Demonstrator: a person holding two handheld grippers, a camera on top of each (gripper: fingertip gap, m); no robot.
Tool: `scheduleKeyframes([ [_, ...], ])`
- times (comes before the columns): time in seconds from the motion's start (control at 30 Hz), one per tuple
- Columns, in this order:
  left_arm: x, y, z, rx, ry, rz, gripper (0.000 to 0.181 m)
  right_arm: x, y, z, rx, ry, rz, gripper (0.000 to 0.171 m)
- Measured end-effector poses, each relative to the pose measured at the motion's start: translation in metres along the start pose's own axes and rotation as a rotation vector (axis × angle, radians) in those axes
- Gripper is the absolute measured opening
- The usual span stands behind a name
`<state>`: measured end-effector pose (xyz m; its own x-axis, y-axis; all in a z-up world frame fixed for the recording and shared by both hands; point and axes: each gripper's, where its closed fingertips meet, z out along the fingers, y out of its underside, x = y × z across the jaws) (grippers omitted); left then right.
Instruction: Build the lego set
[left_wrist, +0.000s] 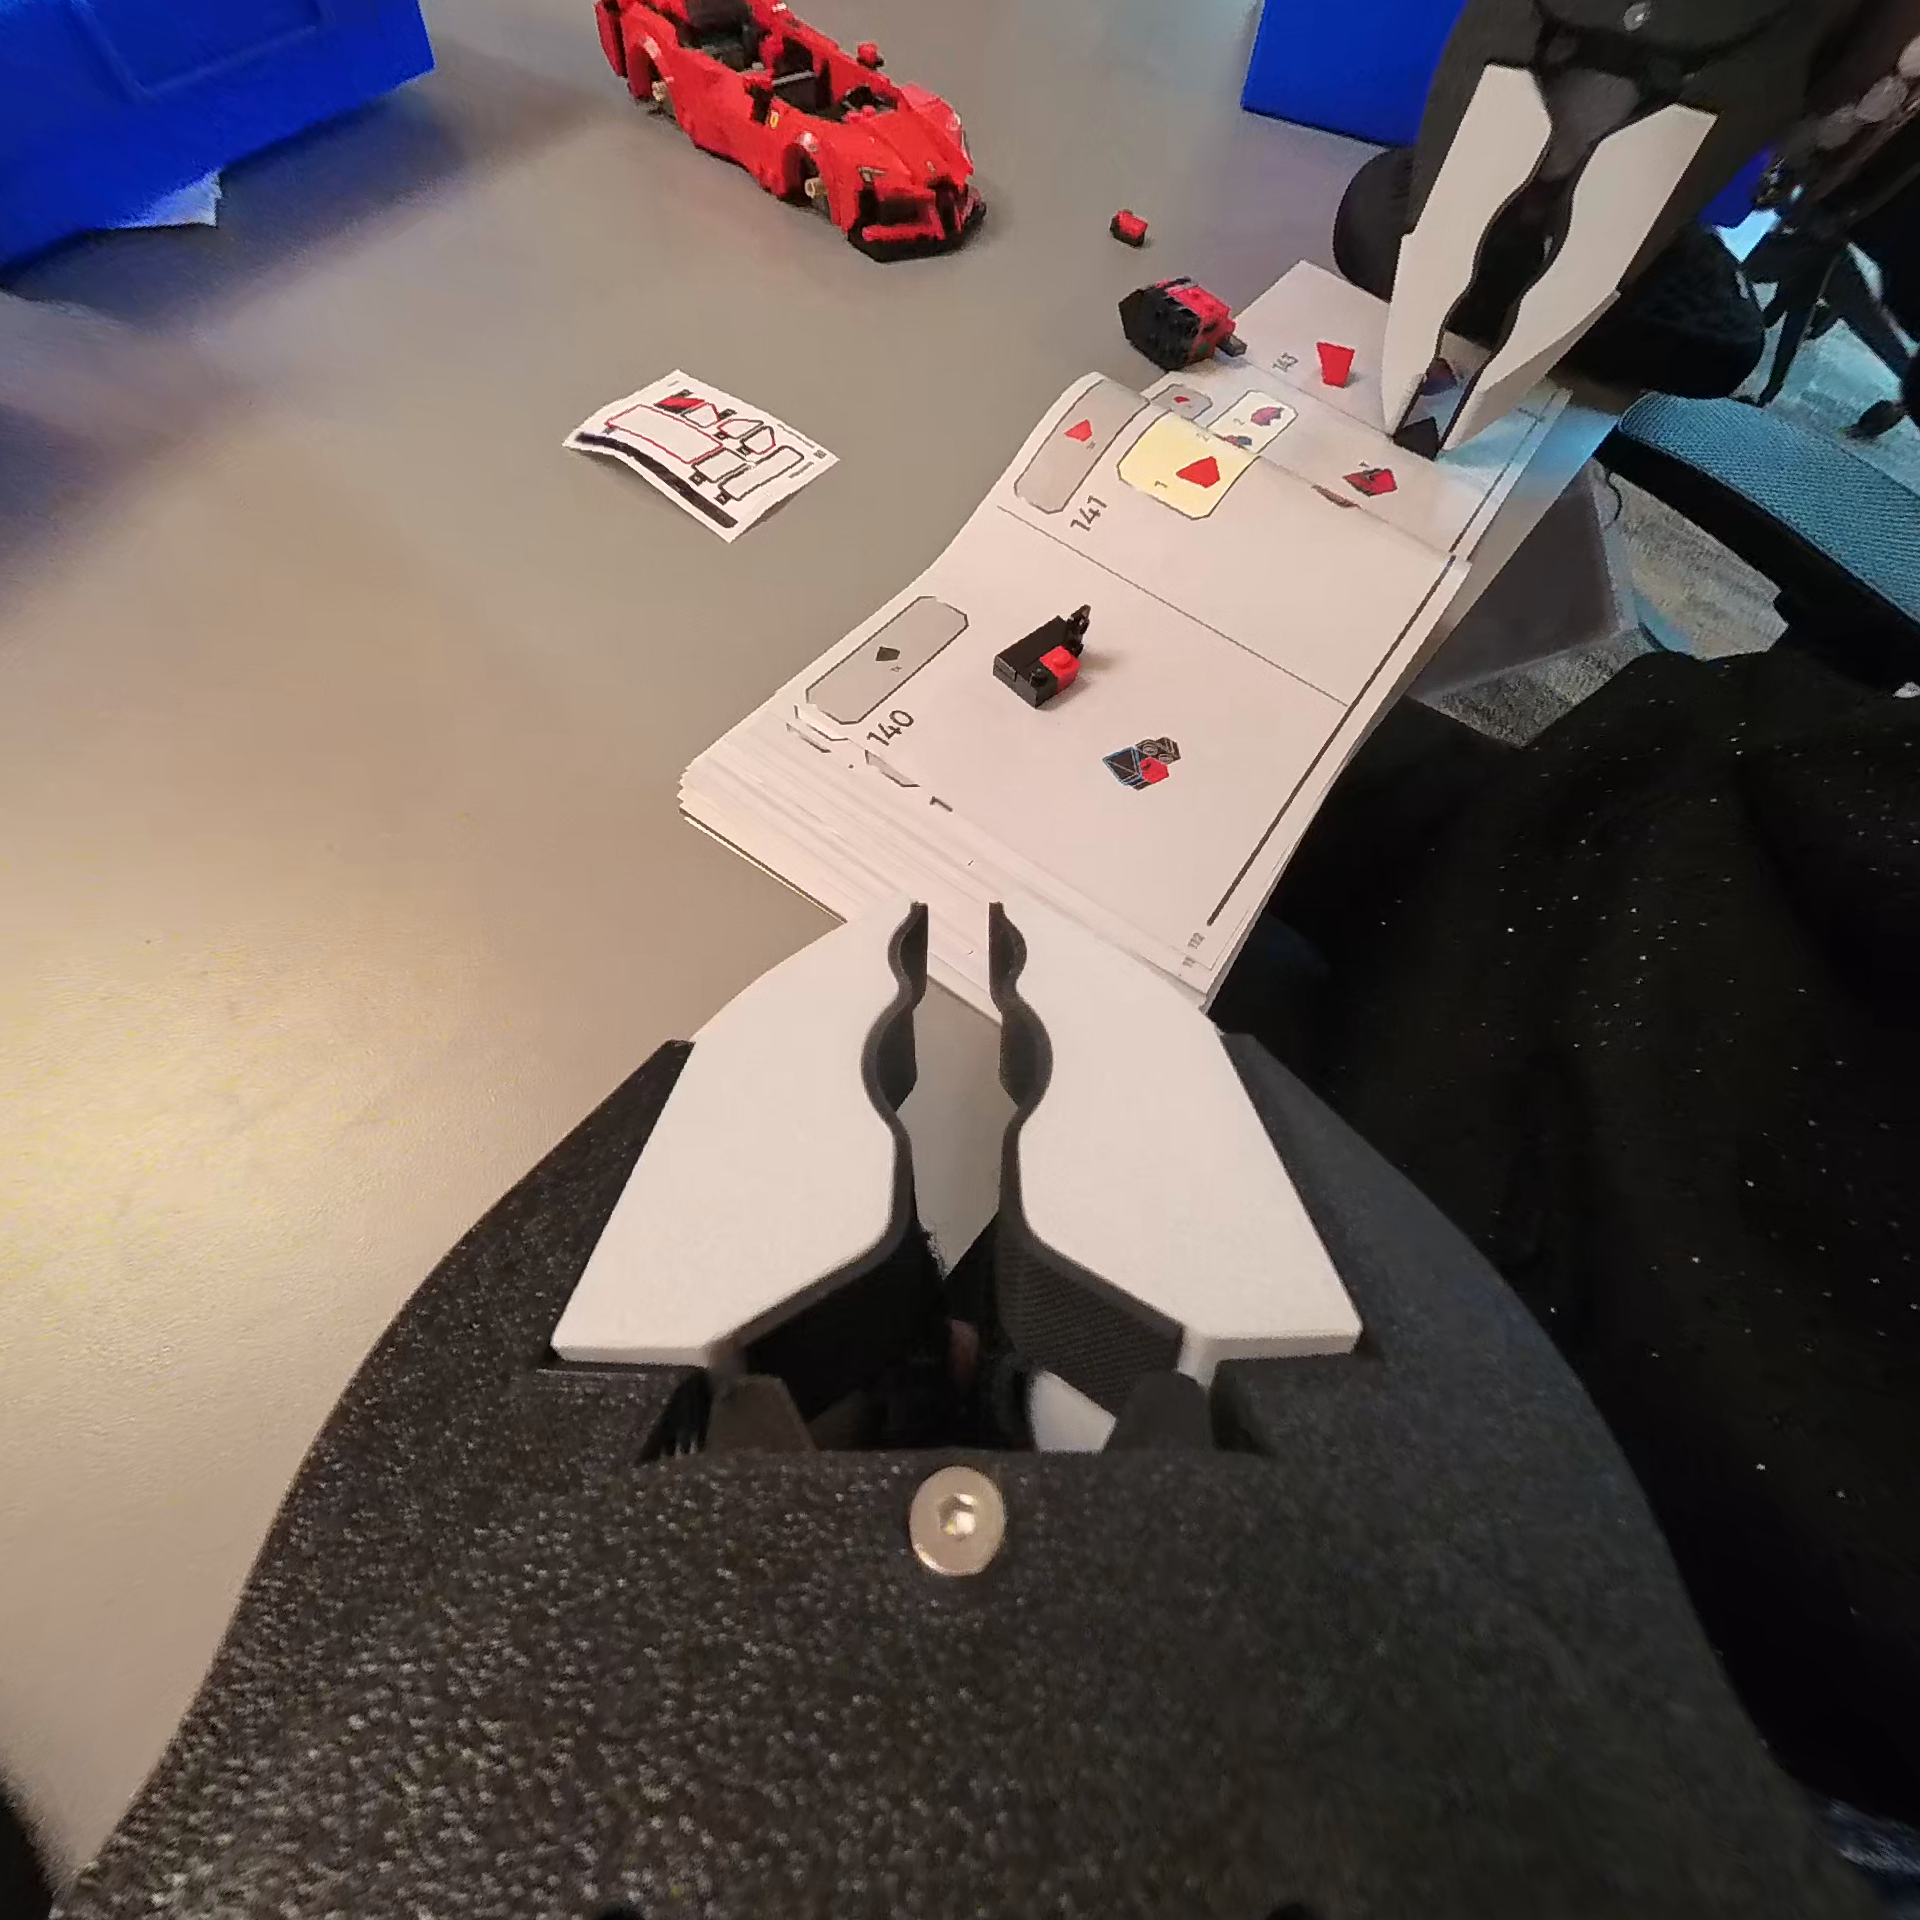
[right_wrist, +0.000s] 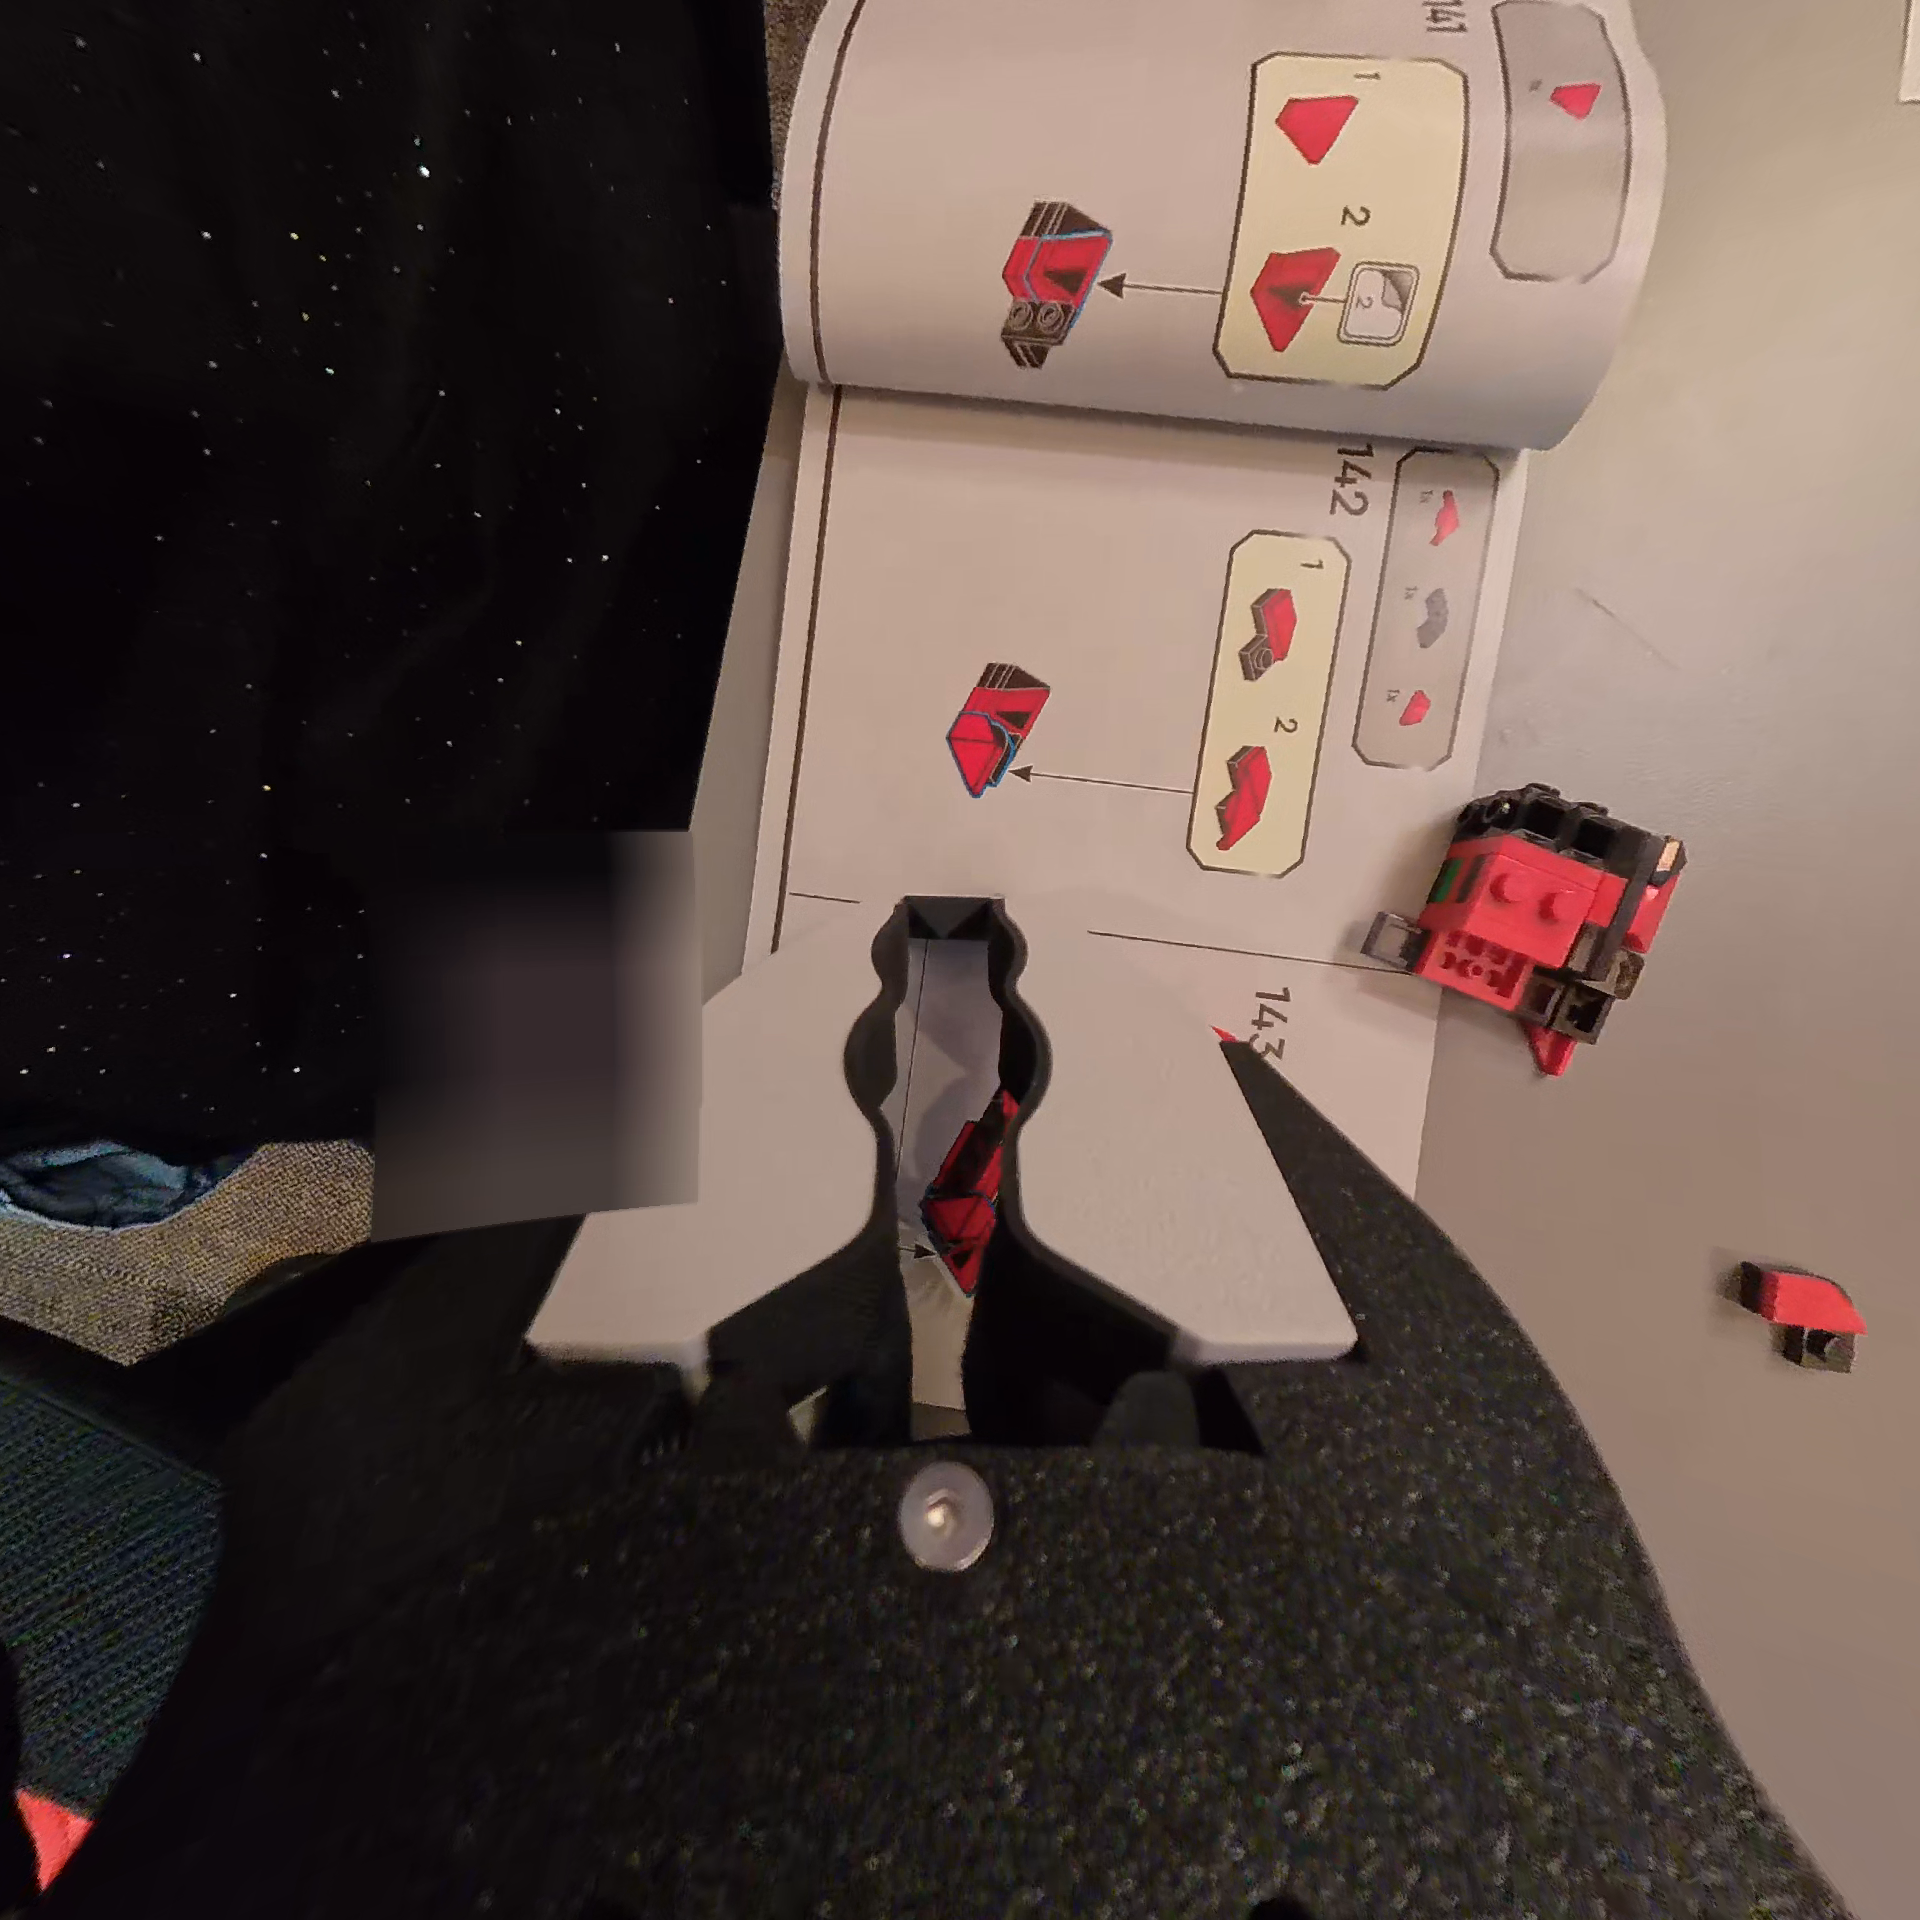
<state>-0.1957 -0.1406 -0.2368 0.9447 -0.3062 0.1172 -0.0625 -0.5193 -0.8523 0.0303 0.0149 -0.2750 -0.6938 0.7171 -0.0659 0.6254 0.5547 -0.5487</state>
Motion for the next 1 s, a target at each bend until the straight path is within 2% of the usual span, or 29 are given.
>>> scheduleKeyframes([
  [0.4, 0.000, 0.003, 0.002, 0.037, 0.009, -0.009, 0.011, 0.005, -0.010, -0.011, 0.040, 0.059, 0.025, 0.014],
  [0.53, 0.002, -0.003, 0.003, 0.069, 0.001, 0.021, 0.012, 0.010, -0.028, -0.015, 0.138, 0.082, 0.042, 0.014],
  [0.63, 0.010, -0.021, 0.004, 0.166, -0.028, 0.128, 0.014, 0.021, -0.051, -0.020, 0.249, 0.150, 0.077, 0.014],
  [0.77, 0.032, -0.059, 0.013, 0.362, -0.132, 0.331, 0.022, 0.034, -0.094, -0.029, 0.485, 0.189, 0.225, 0.014],
  [0.9, 0.063, -0.089, 0.036, 0.445, -0.249, 0.599, 0.027, 0.033, -0.134, -0.034, 0.734, 0.069, 0.426, 0.013],
  [1.0, 0.082, -0.105, 0.051, 0.470, -0.288, 0.746, 0.026, 0.027, -0.155, -0.031, 0.835, -0.059, 0.536, 0.013],
])
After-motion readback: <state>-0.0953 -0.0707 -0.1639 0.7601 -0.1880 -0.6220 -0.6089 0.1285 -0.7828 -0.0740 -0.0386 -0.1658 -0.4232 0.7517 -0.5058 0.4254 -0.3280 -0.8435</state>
